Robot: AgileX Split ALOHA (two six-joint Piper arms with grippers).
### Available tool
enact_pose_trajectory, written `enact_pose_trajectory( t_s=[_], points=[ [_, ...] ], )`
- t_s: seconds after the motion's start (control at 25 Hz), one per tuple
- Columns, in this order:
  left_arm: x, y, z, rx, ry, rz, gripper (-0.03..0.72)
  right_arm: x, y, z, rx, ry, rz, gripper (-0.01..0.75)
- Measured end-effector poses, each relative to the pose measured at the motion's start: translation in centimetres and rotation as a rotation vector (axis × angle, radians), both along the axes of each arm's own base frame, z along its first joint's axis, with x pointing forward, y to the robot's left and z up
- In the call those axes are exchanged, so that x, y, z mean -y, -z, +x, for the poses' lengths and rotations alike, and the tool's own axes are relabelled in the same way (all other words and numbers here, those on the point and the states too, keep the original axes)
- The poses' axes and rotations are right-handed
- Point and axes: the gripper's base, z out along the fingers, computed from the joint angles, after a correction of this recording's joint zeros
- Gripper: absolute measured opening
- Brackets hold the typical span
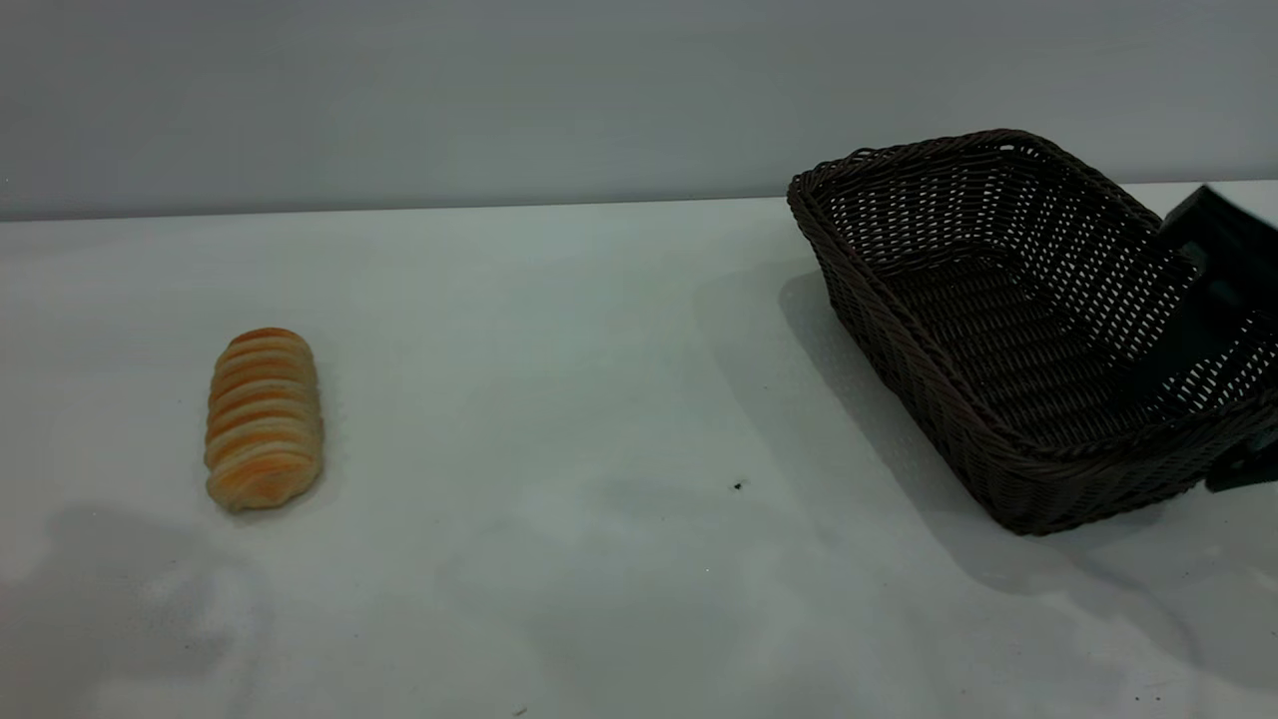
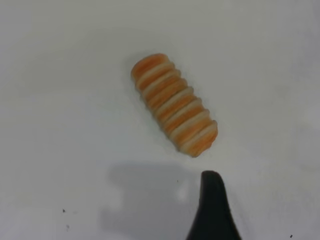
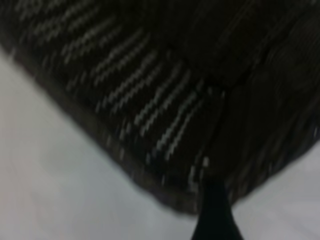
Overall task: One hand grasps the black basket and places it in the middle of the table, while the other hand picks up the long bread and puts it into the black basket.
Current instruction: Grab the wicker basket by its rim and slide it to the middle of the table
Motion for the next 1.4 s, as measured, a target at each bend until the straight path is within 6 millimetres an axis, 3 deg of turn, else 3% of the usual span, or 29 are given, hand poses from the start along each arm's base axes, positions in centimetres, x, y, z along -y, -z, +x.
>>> enact_pose_trajectory(
  t_s=[0.24, 0.36, 0.48, 0.6, 0.68, 0.8, 1.04, 1.2, 1.4],
  points=[
    [0.0, 0.0, 0.1, 0.003, 0.003, 0.002, 0.580, 0.2, 2.5, 1.8, -0.019, 0.124, 0.032, 0.547],
    [0.0, 0.0, 0.1, 0.003, 0.005, 0.003, 0.580, 0.8, 3.9, 2.3, -0.045, 0.260, 0.019, 0.498],
    [0.0, 0.0, 0.1, 0.003, 0.008, 0.006, 0.580, 1.1, 5.0, 2.3, -0.079, 0.350, 0.012, 0.359],
    [0.0, 0.0, 0.1, 0.004, 0.008, 0.006, 0.580, 1.2, 5.2, 2.4, -0.087, 0.385, 0.017, 0.149],
    [0.0, 0.0, 0.1, 0.004, 0.008, 0.006, 0.580, 1.1, 5.1, 2.7, -0.077, 0.391, 0.027, 0.092],
    [0.0, 0.0, 0.1, 0.005, 0.011, 0.008, 0.580, 0.7, 4.5, 3.7, -0.037, 0.293, 0.044, 0.092],
    [0.1, 0.0, 0.1, 0.007, 0.009, 0.000, 0.580, -0.9, 1.1, 8.8, 0.131, -0.140, 0.047, 0.092],
    [0.1, -0.1, 0.2, 0.022, 0.003, -0.016, 0.580, -3.4, -0.3, 12.0, 0.105, -0.482, 0.028, 0.092],
    [0.2, -0.3, 0.6, 0.063, -0.008, -0.034, 0.580, -8.2, 0.5, 14.8, 0.032, -0.751, -0.103, 0.092]
  ],
)
